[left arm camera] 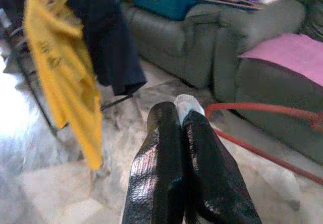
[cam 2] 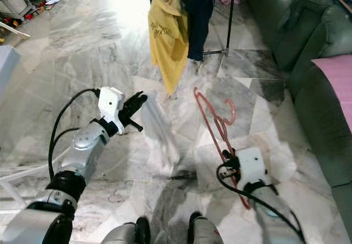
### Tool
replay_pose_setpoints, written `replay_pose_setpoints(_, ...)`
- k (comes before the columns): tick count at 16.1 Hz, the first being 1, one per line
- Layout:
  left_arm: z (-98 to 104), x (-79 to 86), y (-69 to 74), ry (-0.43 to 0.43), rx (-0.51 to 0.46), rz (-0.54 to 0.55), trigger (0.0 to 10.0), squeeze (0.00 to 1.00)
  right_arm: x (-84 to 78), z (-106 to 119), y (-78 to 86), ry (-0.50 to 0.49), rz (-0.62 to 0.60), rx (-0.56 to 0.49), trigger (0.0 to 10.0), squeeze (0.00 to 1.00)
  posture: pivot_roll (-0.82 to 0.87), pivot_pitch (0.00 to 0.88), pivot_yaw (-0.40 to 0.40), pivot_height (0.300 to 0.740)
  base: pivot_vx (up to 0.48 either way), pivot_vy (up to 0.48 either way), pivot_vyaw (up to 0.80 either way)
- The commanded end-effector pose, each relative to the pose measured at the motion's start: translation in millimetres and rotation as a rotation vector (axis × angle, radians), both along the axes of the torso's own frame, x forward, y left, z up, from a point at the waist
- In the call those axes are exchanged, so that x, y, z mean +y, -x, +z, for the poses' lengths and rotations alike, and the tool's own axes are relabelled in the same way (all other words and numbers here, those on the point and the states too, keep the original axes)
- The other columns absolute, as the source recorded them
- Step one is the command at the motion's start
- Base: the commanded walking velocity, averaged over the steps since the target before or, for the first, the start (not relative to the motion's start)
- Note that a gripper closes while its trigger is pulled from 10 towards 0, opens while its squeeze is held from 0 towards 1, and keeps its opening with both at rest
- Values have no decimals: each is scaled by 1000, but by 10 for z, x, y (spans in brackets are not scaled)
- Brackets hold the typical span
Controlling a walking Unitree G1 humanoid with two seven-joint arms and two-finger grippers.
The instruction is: Hang hanger
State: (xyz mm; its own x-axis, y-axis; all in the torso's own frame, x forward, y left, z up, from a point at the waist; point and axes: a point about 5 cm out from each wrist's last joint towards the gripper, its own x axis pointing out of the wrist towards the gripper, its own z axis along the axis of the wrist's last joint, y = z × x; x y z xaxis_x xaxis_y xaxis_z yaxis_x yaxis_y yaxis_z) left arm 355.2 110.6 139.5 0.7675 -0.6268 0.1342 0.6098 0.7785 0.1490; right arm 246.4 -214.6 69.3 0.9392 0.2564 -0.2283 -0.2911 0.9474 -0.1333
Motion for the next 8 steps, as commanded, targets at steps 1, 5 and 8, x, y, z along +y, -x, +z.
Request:
replay_pose_setpoints(1, 73, 1, -6, -42, -53, -45, 10000, 0, 50, 42, 51, -37, 72, 8, 10000, 0, -182, 244, 104, 740, 0, 0, 0)
replay_pose_setpoints(5, 268, -159, 39, -132, -207, -197, 10000, 0, 107, 74, 218, -98, 270, 84, 10000, 0, -186, 236, 103, 740, 0, 0, 0)
replay_pose_setpoints(8, 191, -116, 59, -227, -223, -216, 10000, 0, 71, 86, 337, -39, 382, 154, 10000, 0, -185, 235, 105, 740, 0, 0, 0)
